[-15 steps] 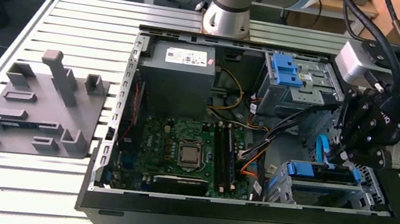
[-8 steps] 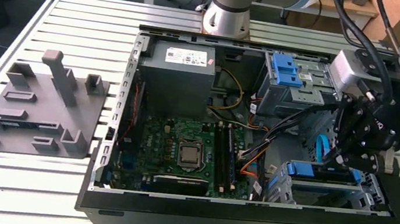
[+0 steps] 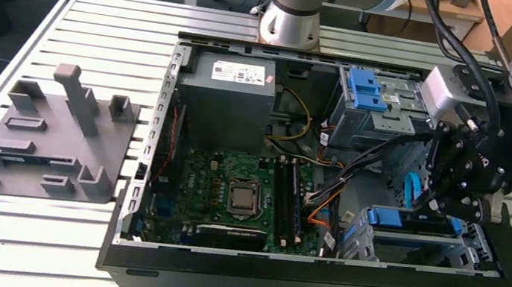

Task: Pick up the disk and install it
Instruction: 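Insert the second disk wire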

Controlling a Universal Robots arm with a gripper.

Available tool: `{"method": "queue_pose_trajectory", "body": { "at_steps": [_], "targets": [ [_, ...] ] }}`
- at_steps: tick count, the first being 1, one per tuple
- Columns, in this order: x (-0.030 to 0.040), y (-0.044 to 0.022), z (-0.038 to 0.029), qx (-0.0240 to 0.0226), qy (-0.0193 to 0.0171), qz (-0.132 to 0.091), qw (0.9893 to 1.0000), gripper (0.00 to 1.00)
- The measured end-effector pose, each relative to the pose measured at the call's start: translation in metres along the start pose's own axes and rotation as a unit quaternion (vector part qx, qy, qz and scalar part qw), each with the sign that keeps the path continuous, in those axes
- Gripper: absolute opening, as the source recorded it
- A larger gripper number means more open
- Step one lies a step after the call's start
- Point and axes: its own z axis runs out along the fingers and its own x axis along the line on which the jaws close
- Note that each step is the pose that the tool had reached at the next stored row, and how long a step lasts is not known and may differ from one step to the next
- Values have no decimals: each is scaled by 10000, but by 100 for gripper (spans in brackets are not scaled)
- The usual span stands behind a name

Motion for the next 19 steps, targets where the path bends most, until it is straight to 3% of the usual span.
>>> {"method": "queue_pose_trajectory", "body": {
  "at_steps": [3, 19],
  "targets": [
    [3, 2, -49, 1, 8, 0, 10000, 11],
    [5, 4, -88, 1, 9, 0, 10000, 11]
  ]
}}
